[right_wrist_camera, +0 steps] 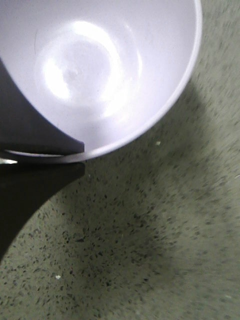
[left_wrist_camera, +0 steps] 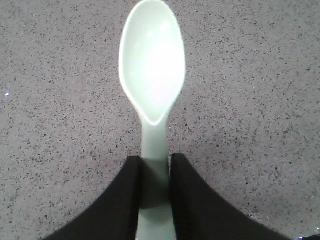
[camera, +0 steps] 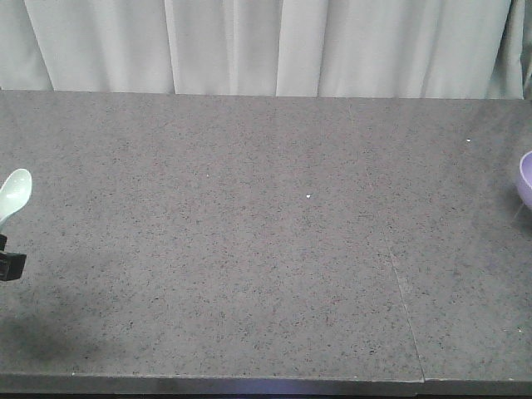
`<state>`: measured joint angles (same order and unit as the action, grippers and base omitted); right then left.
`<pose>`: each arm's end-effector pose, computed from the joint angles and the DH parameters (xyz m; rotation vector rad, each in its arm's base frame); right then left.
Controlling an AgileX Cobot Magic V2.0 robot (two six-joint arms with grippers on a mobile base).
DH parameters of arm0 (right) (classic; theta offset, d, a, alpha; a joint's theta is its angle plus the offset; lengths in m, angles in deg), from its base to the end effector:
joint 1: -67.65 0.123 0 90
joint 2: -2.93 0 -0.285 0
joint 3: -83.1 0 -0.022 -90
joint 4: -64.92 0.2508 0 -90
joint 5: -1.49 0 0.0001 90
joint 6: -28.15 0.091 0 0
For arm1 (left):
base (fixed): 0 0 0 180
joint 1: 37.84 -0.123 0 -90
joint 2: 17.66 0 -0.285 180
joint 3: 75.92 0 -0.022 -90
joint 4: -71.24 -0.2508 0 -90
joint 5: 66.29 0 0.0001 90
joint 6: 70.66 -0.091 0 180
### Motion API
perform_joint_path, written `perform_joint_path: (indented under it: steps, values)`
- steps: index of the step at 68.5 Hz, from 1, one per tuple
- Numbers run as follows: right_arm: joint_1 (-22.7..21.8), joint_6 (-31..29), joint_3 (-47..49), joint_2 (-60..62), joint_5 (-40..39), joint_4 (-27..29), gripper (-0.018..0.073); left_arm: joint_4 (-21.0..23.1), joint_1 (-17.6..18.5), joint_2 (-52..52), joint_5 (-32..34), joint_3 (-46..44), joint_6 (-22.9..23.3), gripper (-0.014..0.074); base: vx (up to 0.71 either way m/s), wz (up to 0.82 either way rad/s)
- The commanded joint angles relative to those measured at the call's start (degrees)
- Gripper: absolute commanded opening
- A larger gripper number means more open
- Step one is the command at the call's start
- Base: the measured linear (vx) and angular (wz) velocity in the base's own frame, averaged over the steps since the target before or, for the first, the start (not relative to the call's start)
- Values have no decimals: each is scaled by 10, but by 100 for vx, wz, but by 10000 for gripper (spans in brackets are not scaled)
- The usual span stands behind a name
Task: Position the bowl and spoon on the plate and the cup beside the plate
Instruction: 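Grip the bowl rim with the right gripper and lift it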
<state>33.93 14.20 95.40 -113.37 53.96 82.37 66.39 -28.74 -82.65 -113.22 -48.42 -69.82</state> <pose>0.3547 -0.2107 0.2589 0.6326 2.5787 0.1191 0.1887 -0.0245 0.3234 0.2173 2.4197 0.0229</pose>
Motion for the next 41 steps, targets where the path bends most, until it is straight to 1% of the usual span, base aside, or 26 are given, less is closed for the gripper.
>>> perform_joint_path:
  steps: [1,15,41]
  values:
    - [15,-12,17,66,-7,15,-3,1,2,9,29,-14,1,90,0,0]
    - [78,-16,17,126,25,15,-3,1,2,9,29,-14,1,90,0,0]
    - [243,-23,11,261,89,15,-3,1,2,9,29,-14,1,90,0,0]
